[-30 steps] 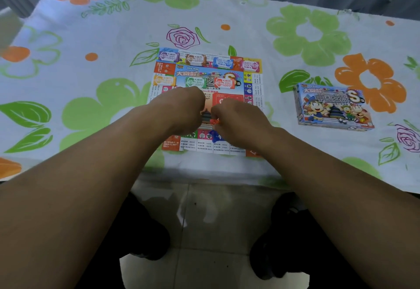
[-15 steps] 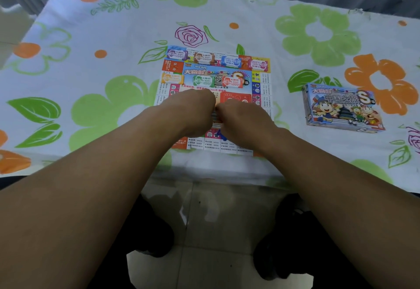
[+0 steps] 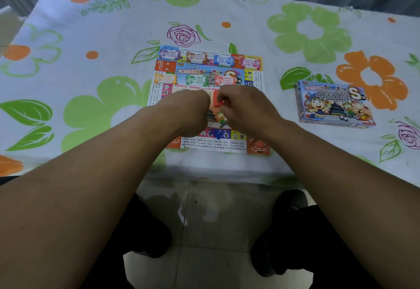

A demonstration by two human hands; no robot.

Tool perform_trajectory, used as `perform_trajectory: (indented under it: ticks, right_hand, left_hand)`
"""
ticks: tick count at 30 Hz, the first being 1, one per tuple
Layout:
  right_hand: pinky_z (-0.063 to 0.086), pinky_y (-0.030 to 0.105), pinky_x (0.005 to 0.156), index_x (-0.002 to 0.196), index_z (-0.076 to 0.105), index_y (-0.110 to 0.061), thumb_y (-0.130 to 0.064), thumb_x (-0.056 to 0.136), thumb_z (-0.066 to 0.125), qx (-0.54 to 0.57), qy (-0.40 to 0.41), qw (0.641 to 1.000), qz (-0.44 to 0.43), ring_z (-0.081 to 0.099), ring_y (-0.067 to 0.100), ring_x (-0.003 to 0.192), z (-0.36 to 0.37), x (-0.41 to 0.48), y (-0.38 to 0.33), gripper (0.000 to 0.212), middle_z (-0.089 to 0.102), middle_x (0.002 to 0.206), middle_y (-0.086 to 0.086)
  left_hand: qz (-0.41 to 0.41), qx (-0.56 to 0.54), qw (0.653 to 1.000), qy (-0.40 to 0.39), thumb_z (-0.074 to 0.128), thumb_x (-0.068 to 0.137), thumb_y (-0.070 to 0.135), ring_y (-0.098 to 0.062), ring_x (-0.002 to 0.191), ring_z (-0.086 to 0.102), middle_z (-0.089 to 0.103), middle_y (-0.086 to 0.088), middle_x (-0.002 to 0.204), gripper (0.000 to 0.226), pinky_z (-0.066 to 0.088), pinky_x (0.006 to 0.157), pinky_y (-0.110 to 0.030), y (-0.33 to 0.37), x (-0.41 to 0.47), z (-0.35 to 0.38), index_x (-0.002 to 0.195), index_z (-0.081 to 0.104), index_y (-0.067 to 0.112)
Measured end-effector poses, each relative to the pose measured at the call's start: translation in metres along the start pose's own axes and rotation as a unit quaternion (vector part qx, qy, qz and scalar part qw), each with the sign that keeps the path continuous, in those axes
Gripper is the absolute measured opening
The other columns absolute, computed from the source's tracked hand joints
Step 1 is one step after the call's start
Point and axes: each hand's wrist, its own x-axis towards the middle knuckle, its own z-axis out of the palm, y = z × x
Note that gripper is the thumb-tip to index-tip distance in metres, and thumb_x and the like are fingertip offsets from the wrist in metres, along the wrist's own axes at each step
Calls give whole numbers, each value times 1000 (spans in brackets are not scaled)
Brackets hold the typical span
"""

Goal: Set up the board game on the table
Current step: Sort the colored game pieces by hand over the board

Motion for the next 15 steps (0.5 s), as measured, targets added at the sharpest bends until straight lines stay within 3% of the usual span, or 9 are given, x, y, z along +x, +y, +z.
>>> perform_trajectory:
  ticks: [3, 9, 15]
  right_hand:
    - [52, 37, 83, 103, 70, -18, -17, 91, 67, 52, 18, 998, 33, 65, 23, 92, -22, -8, 10, 12, 71, 99, 1]
    - [45, 24, 68, 93, 70, -20, -15, 89, 73, 110, -24, 991, 73, 61, 2, 75, -52, -44, 30, 7, 63, 79, -16]
    - [40, 24, 61, 87, 68, -24, -19, 89, 73, 108, -71, 988, 88, 57, -4, 68, -57, -80, 48, 7, 65, 85, -13]
  left_hand:
    - [1, -9, 1000, -8, 58, 93, 12, -25, 93, 59, 62, -6, 110, 28, 52, 78, -36, 6, 0, -1, 120, 60, 16]
    - [19, -16, 1000, -3, 57, 93, 14, -23, 91, 58, 61, -4, 109, 26, 51, 76, -36, 21, 3, -2, 118, 59, 17]
    - [30, -22, 999, -10, 59, 96, 16, -24, 101, 59, 62, -8, 120, 30, 53, 86, -37, 38, 3, 1, 125, 59, 13]
